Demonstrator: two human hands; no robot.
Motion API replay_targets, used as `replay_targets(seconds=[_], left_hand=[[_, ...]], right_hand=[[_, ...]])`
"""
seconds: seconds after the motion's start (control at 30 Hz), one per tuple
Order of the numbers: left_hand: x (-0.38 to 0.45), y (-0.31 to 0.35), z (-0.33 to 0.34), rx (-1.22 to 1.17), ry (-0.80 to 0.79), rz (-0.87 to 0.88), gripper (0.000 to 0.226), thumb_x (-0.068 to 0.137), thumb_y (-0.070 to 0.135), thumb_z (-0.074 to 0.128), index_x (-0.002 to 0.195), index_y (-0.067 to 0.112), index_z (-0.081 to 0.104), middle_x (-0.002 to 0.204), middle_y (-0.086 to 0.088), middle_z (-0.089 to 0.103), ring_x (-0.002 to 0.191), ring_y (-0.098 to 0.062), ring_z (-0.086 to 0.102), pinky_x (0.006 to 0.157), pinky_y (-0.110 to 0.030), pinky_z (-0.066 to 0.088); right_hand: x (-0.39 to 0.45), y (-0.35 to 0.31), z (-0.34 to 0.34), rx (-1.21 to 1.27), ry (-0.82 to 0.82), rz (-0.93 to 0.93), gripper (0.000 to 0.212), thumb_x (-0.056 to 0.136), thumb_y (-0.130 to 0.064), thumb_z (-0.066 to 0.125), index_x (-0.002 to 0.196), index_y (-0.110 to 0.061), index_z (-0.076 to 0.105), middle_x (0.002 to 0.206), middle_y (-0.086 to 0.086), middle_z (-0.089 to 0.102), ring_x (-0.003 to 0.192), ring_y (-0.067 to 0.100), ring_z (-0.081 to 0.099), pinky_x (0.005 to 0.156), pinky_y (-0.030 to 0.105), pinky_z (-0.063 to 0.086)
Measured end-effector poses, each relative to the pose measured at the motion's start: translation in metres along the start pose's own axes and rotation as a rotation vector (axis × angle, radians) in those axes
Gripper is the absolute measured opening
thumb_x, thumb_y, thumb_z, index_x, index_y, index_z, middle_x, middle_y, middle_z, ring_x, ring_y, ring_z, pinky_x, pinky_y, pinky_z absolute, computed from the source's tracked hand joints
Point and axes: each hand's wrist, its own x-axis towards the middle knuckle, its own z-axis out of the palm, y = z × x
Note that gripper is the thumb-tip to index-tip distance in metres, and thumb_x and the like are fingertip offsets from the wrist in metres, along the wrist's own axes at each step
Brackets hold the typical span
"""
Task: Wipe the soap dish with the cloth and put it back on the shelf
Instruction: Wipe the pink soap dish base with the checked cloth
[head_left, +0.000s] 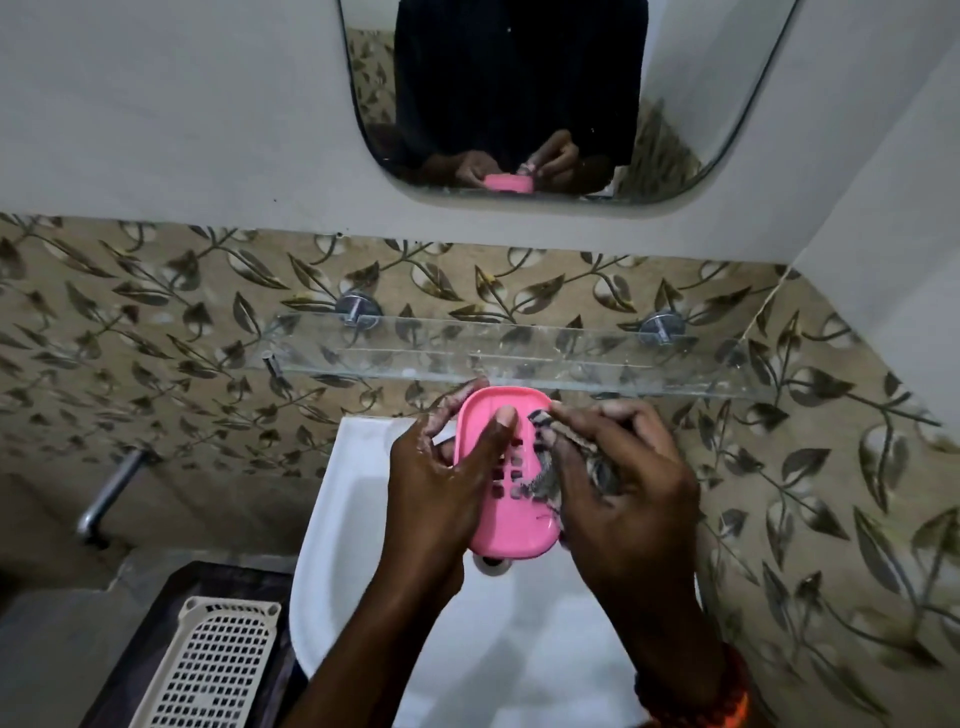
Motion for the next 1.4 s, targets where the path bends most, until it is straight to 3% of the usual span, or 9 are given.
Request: replay_targets(seconds=[0.1, 0.17, 0.37, 0.57, 0.8, 0.93, 1.1, 1.3, 1.4], left_hand=[[0.001, -0.002, 0.001, 0.031, -0.037, 0.005, 0.039, 0.098, 0.050, 0.058, 0.102, 0.016, 0.075, 0.090, -0.015, 0.080, 0.089, -0.041, 0.076, 0.081, -0.057, 0.061], [0.005, -0.004, 0.000, 0.098, 0.003, 0.074, 0.048, 0.100, 0.057, 0.050, 0.093, 0.016, 0.075, 0.086, -0.015, 0.078, 0.087, -0.041, 0.075, 0.082, -0.063, 0.059], [0.009, -0.010, -0.004, 0.147, 0.082, 0.134, 0.042, 0.100, 0.054, 0.051, 0.095, 0.023, 0.078, 0.086, -0.002, 0.079, 0.083, -0.025, 0.075, 0.078, -0.052, 0.059], [0.001, -0.016, 0.001, 0.172, -0.034, 0.180, 0.039, 0.105, 0.047, 0.050, 0.094, 0.020, 0.077, 0.085, -0.007, 0.080, 0.086, -0.031, 0.077, 0.082, -0.058, 0.059], [0.009, -0.014, -0.007, 0.144, -0.010, 0.171, 0.047, 0.101, 0.049, 0.052, 0.088, 0.010, 0.074, 0.075, -0.018, 0.071, 0.064, -0.015, 0.064, 0.063, -0.033, 0.051], [0.006, -0.017, -0.004, 0.171, -0.040, 0.173, 0.041, 0.103, 0.045, 0.050, 0.093, 0.015, 0.077, 0.083, -0.011, 0.078, 0.082, -0.030, 0.075, 0.072, -0.043, 0.058], [0.003, -0.012, -0.006, -0.009, -0.041, 0.072, 0.046, 0.101, 0.047, 0.053, 0.091, 0.006, 0.071, 0.079, -0.017, 0.076, 0.070, -0.028, 0.073, 0.071, -0.049, 0.059], [0.015, -0.018, -0.002, -0.055, -0.146, -0.146, 0.037, 0.102, 0.050, 0.049, 0.107, 0.019, 0.069, 0.072, 0.001, 0.076, 0.060, -0.014, 0.073, 0.053, -0.027, 0.057], [0.010, -0.027, 0.010, -0.055, -0.174, -0.198, 0.058, 0.086, 0.064, 0.062, 0.120, 0.017, 0.065, 0.099, 0.000, 0.080, 0.086, -0.011, 0.076, 0.076, -0.030, 0.060]], right_hand=[[0.011, -0.005, 0.005, -0.178, -0.022, -0.061, 0.024, 0.081, 0.007, 0.076, 0.104, 0.000, 0.076, 0.097, 0.013, 0.063, 0.092, 0.012, 0.057, 0.088, 0.002, 0.039], [0.005, -0.008, 0.012, -0.263, -0.104, -0.096, 0.022, 0.083, 0.007, 0.072, 0.103, -0.003, 0.076, 0.098, 0.013, 0.064, 0.093, 0.022, 0.060, 0.088, 0.017, 0.046], [-0.032, -0.018, 0.008, -0.250, -0.381, -0.219, 0.032, 0.076, 0.004, 0.064, 0.101, -0.009, 0.078, 0.098, 0.007, 0.067, 0.092, 0.022, 0.061, 0.089, 0.019, 0.044], [0.008, -0.007, 0.018, -0.300, -0.161, -0.140, 0.029, 0.082, -0.003, 0.050, 0.098, -0.003, 0.074, 0.098, 0.015, 0.065, 0.095, 0.031, 0.063, 0.087, 0.026, 0.044], [-0.027, -0.013, 0.009, -0.091, -0.445, -0.168, 0.019, 0.082, -0.004, 0.066, 0.096, -0.013, 0.075, 0.095, 0.001, 0.071, 0.090, 0.020, 0.066, 0.085, 0.034, 0.056], [-0.005, -0.016, 0.013, -0.238, -0.358, -0.193, 0.027, 0.082, -0.014, 0.051, 0.093, -0.011, 0.075, 0.093, 0.004, 0.066, 0.088, 0.025, 0.063, 0.071, 0.033, 0.056], [0.014, -0.017, -0.008, -0.098, -0.025, -0.032, 0.020, 0.088, 0.004, 0.070, 0.104, -0.007, 0.075, 0.097, 0.005, 0.064, 0.090, 0.009, 0.062, 0.081, 0.009, 0.048], [-0.017, -0.013, -0.009, 0.485, -0.046, 0.476, 0.032, 0.076, 0.003, 0.058, 0.093, -0.016, 0.076, 0.086, -0.002, 0.079, 0.084, 0.014, 0.077, 0.075, 0.034, 0.064], [-0.019, -0.015, -0.004, 0.566, -0.076, 0.480, 0.027, 0.079, 0.006, 0.068, 0.093, -0.016, 0.076, 0.089, 0.001, 0.079, 0.087, 0.018, 0.077, 0.077, 0.036, 0.062]])
